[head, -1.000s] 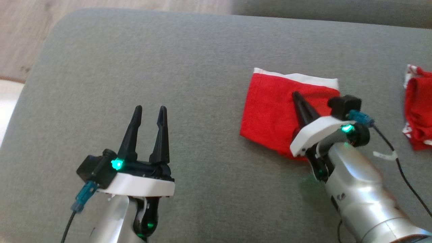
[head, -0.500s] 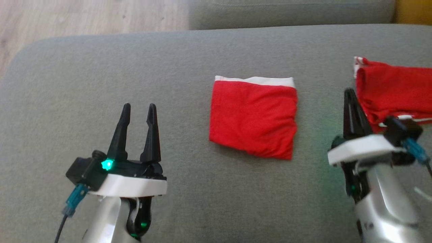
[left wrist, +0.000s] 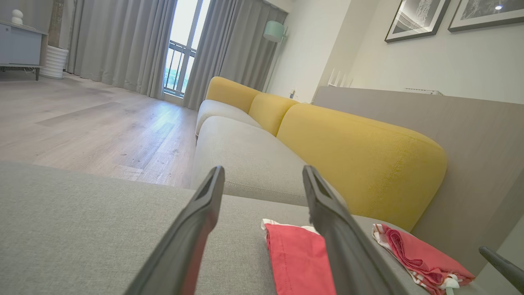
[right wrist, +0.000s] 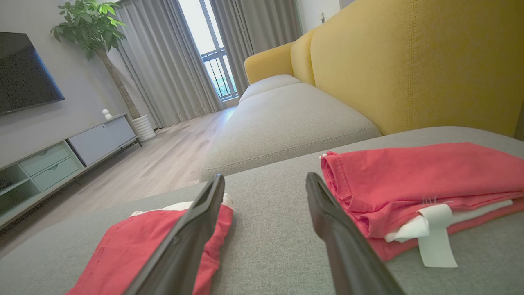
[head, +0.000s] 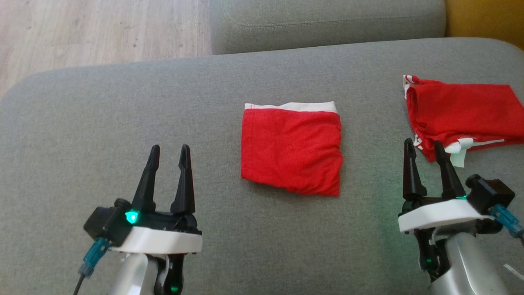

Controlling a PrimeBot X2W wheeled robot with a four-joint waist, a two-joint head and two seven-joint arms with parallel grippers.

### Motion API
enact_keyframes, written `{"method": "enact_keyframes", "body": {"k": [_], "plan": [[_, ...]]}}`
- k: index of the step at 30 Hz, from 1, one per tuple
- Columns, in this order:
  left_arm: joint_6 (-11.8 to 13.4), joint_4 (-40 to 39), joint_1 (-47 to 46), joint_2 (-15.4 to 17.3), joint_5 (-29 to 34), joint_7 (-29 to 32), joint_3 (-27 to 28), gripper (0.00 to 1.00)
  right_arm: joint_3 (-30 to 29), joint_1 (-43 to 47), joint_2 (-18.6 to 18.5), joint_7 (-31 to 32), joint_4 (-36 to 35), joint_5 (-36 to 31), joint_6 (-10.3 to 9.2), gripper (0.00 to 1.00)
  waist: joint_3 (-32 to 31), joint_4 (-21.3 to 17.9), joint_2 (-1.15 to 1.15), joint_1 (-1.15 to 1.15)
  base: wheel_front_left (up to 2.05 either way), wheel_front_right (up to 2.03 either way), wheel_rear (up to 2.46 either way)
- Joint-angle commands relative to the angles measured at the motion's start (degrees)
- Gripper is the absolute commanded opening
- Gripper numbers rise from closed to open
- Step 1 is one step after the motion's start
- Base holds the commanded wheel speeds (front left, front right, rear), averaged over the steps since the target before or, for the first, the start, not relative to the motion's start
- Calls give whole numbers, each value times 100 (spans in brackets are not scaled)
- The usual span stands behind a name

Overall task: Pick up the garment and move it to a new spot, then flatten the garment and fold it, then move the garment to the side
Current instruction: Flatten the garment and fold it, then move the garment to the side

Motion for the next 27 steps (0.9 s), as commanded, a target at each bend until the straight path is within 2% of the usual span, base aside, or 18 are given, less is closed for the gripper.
{"method": "enact_keyframes", "body": {"k": [1,16,27], "plan": [[-33,-172,-127,38,12,-29,175,100,143,-106,12,-63,-215,-12,-4,100,-15,12,0,1,0,0,0],[-33,-157,-120,38,58,-29,87,100,80,-94,12,-63,-183,-52,-4,100,55,97,0,1,0,0,0],[-33,-135,-310,38,-25,-29,-58,100,179,-548,12,159,286,-232,-4,100,339,412,0,1,0,0,0]]}}
